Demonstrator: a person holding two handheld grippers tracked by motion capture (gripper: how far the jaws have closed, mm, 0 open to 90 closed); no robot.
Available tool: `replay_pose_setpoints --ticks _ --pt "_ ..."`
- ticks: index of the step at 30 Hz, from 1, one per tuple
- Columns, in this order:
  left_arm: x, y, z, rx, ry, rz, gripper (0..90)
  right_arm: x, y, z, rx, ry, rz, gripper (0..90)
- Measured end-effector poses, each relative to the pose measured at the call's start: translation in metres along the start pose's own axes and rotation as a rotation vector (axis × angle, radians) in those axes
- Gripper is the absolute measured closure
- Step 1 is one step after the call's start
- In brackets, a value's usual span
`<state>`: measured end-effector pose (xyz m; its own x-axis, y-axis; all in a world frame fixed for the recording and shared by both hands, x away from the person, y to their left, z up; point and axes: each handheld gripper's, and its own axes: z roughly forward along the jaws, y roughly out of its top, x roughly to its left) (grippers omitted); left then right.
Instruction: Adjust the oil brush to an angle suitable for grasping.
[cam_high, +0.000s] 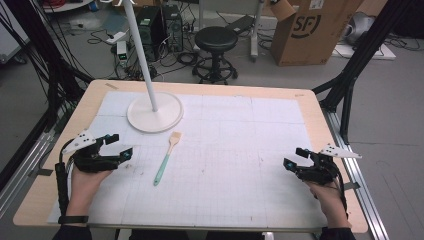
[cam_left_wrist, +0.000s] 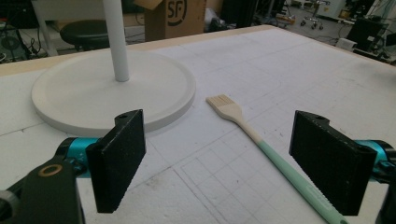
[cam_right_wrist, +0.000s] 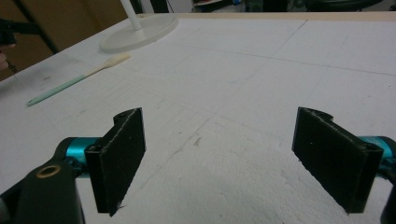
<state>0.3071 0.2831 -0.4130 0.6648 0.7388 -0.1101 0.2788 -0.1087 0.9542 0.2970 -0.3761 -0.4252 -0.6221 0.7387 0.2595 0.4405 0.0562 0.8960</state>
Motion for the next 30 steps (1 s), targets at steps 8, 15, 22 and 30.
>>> replay_pose_setpoints --ticks 8,15,22,30 --pt "0.002 0.0 0.002 -0.006 -0.012 0.004 19.5 0.0 0.0 0.0 0.005 0.0 0.004 16.9" --pt "0.0 -0.002 0.003 0.026 -0.038 0.022 23.4 0.001 -0.002 -0.002 0.011 -0.001 0.0 16.9" --pt "-0.004 -0.005 0.006 0.092 -0.074 0.062 47.9 0.002 -0.002 -0.001 0.013 -0.002 0.002 16.9" --pt "-0.011 -0.012 0.02 0.168 -0.138 0.083 65.8 0.001 -0.002 -0.001 0.012 -0.004 0.0 16.9"
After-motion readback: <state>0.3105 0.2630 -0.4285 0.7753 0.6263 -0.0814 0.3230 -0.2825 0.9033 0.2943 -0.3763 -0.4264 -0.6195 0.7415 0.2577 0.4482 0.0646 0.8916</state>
